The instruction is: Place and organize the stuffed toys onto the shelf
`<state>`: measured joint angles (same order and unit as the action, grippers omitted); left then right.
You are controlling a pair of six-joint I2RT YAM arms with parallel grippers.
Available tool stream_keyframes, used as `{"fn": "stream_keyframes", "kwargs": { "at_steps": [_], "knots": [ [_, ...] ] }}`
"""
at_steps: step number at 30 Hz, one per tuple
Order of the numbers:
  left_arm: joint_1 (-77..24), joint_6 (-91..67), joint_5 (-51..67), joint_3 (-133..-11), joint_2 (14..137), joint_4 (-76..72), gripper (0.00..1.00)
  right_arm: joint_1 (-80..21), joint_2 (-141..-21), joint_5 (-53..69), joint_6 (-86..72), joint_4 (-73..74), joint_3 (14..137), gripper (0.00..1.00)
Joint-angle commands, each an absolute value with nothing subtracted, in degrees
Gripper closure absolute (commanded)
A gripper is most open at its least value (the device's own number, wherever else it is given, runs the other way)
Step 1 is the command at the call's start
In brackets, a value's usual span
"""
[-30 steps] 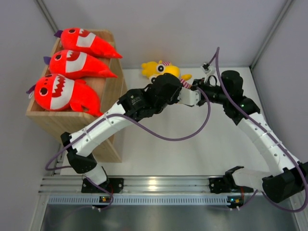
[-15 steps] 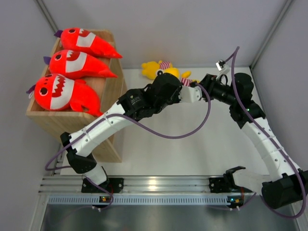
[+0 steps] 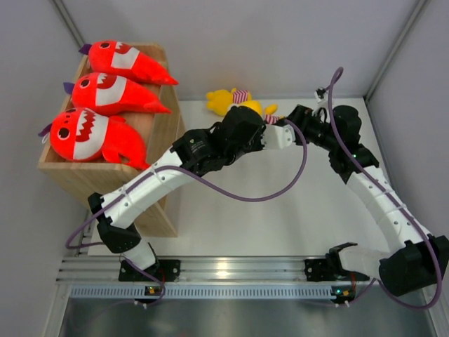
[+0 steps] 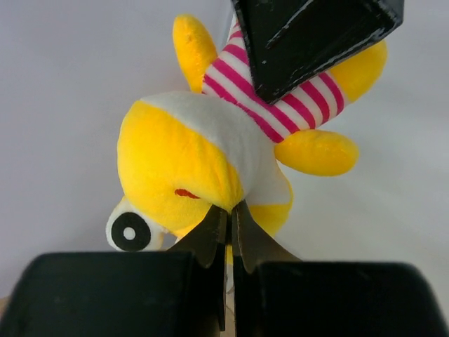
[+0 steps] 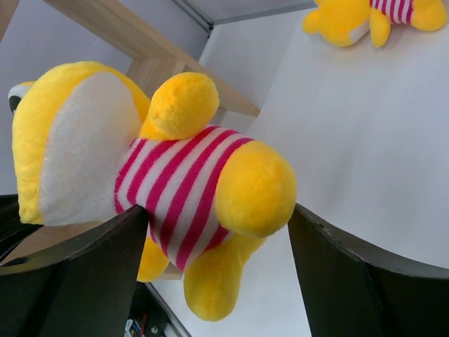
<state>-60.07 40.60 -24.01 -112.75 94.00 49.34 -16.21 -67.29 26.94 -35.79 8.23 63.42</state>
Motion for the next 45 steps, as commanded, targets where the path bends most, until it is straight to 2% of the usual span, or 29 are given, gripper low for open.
{"fn": "stream_keyframes", "kwargs": {
  "at_steps": [1, 2, 4, 5, 7, 10, 11, 13, 14, 17, 28, 34, 45],
  "knots": [
    [-60.3, 39.2, -22.2, -115.2, 91.8, 47.5, 1.00, -15.8, -68.0, 29.3, -38.1, 1.1, 62.2, 0.22],
    [-60.3, 39.1, -22.1, -115.2, 91.8, 47.5, 1.00, -15.8, -68.4, 31.8, -39.4, -1.6, 62.2, 0.37],
    [-60.3, 38.8, -21.6, -115.2, 91.8, 47.5, 1.00, -16.2, -68.6, 33.2, -40.7, -3.9, 61.9, 0.60],
    [-60.3, 38.7, -21.4, -115.3, 91.6, 47.5, 1.00, -16.3, -68.2, 33.3, -40.8, -4.5, 61.9, 0.78],
    [-60.3, 38.7, -21.4, -115.3, 91.5, 47.8, 1.00, -16.7, -67.5, 33.0, -40.5, -4.6, 62.0, 0.99],
    [-60.4, 40.1, -22.8, -114.1, 91.2, 47.7, 0.98, -16.6, -66.6, 31.2, -39.6, -3.0, 62.3, 1.00],
    [-60.5, 41.5, -23.6, -113.4, 91.1, 47.8, 0.69, -16.7, -66.5, 29.9, -38.8, -1.8, 63.3, 1.00],
    [-61.1, 43.4, -27.8, -111.2, 90.6, 47.8, 0.33, -16.7, -67.5, 28.2, -38.6, -0.2, 64.5, 1.00],
    [-61.4, 45.2, -29.3, -110.7, 90.4, 47.7, 0.02, -16.7, -68.6, 28.1, -38.7, 1.3, 64.9, 1.00],
    [-63.4, 47.7, -33.6, -112.0, 89.4, 47.6, 0.02, -17.2, -71.4, 26.0, -39.4, 2.0, 66.9, 1.00],
    [-64.2, 44.3, -31.2, -132.1, 86.0, 47.7, 0.02, -27.2, -85.3, 17.4, -43.6, 0.9, 80.4, 1.00],
    [-64.2, 43.5, -32.0, -134.3, 83.3, 47.6, 0.02, -35.5, -98.3, 15.1, -44.8, 4.6, 95.6, 1.00],
    [-64.2, 42.9, -31.9, -134.1, 80.0, 47.6, 0.02, -45.8, -113.7, 13.1, -50.4, 5.2, 111.5, 1.00]
  ]
}}
